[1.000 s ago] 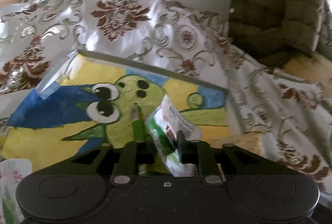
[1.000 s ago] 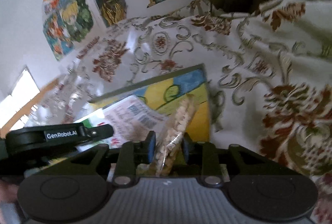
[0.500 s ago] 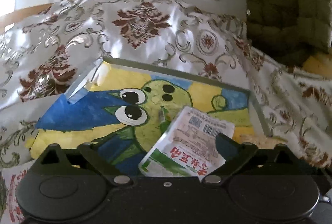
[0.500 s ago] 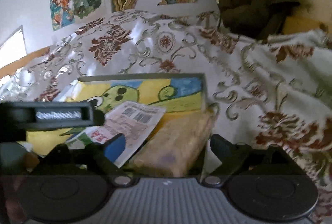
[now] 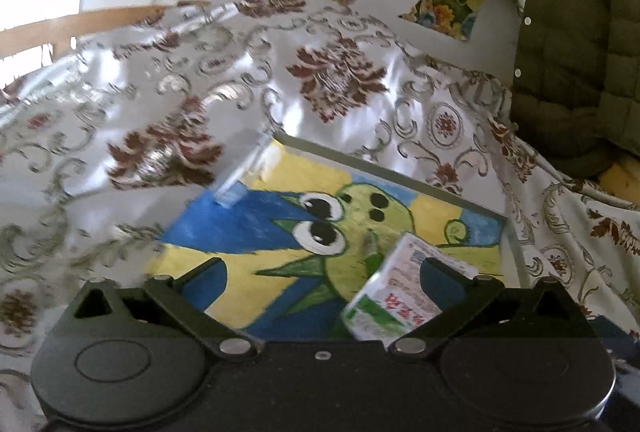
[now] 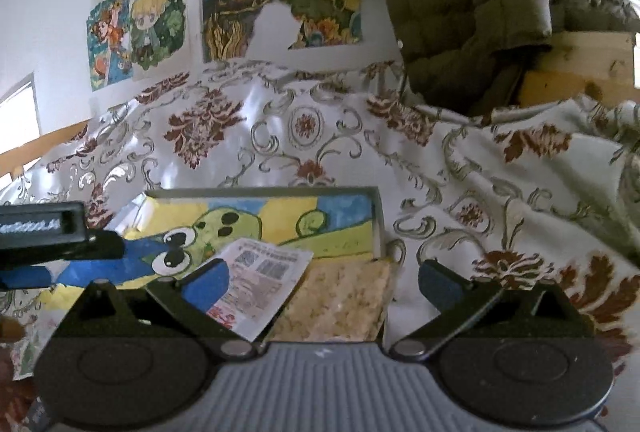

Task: Organize snacks
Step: 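Raise both tools away from the tray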

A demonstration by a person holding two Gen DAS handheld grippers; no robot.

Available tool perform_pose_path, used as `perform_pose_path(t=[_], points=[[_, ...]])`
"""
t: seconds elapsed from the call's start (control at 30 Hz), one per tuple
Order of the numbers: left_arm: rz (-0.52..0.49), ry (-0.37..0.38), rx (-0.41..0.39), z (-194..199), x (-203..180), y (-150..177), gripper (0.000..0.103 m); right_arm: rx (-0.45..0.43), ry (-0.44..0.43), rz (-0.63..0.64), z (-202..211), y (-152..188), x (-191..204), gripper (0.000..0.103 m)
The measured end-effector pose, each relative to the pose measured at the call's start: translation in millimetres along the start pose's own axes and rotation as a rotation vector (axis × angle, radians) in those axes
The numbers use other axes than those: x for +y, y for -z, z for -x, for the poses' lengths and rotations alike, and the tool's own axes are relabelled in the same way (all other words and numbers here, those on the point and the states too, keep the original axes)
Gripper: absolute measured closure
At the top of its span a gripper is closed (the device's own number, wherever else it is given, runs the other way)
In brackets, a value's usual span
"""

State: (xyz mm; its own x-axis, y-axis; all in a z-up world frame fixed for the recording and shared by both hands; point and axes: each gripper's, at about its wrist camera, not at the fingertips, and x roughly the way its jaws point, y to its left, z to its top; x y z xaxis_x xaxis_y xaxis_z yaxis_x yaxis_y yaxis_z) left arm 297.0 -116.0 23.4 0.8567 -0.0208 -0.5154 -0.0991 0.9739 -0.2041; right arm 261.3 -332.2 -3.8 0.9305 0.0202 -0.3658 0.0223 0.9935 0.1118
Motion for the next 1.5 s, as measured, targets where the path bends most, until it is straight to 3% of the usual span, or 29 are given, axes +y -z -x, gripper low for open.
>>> perform_pose_path(t=[0.4,0.67,1.0,1.5], points=[[-0.038,-0.067,-0.050,73.1,37.7,5.7,0.001,-0.081,-0.015,0.028,58.8,-0.8,16.9,0.000],[-0.086,-0.075,-0.057,120.3,60.6,33.9,0.001,-0.074,-0.023,0.054,90.4,6.9,30.8,0.000],[-0.129,-0.079,-0.029,155.9,88.5,70.0,0.001,-0.012,-0.040,0.030,139.3,27.6,40.9,0.000],[-0.146,-0.083,0.017,186.0,121.1,102.7,0.001,0.112,0.015,-0.072,199.6,69.8,55.2,0.000]])
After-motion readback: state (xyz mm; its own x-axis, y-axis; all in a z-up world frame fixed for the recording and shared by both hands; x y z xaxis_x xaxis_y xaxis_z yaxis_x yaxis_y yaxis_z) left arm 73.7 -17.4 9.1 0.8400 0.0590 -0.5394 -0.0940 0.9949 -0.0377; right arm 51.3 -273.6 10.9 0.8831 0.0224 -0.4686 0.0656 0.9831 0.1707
